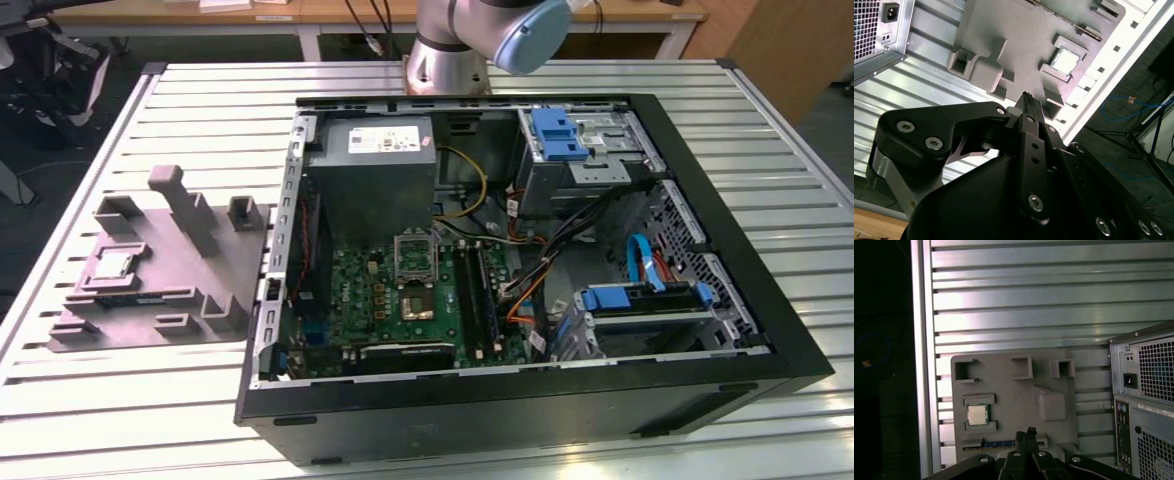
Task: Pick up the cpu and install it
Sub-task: 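Reach for the cpu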
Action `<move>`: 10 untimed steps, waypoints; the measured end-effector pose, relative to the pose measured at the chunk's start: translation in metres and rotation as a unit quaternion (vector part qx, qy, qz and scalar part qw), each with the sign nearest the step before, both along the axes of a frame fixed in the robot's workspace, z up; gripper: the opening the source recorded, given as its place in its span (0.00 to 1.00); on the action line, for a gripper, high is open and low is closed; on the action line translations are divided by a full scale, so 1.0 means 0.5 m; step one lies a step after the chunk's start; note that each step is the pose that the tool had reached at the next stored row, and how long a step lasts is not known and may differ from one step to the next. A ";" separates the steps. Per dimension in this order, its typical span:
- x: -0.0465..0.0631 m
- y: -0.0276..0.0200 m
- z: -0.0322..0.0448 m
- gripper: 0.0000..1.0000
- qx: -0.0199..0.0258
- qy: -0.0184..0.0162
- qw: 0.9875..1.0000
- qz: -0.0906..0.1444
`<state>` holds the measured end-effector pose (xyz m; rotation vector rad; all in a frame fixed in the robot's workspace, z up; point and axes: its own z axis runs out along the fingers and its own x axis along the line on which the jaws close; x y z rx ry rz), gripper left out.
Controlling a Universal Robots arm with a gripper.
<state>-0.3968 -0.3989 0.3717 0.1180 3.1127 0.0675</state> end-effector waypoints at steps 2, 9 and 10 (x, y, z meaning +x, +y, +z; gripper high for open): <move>-0.001 0.0000 0.000 0.11 0.000 0.000 1.000 0.000; -0.003 0.0000 0.000 0.11 0.000 0.000 1.000 0.000; -0.003 0.0000 0.000 0.11 0.000 0.000 1.000 0.000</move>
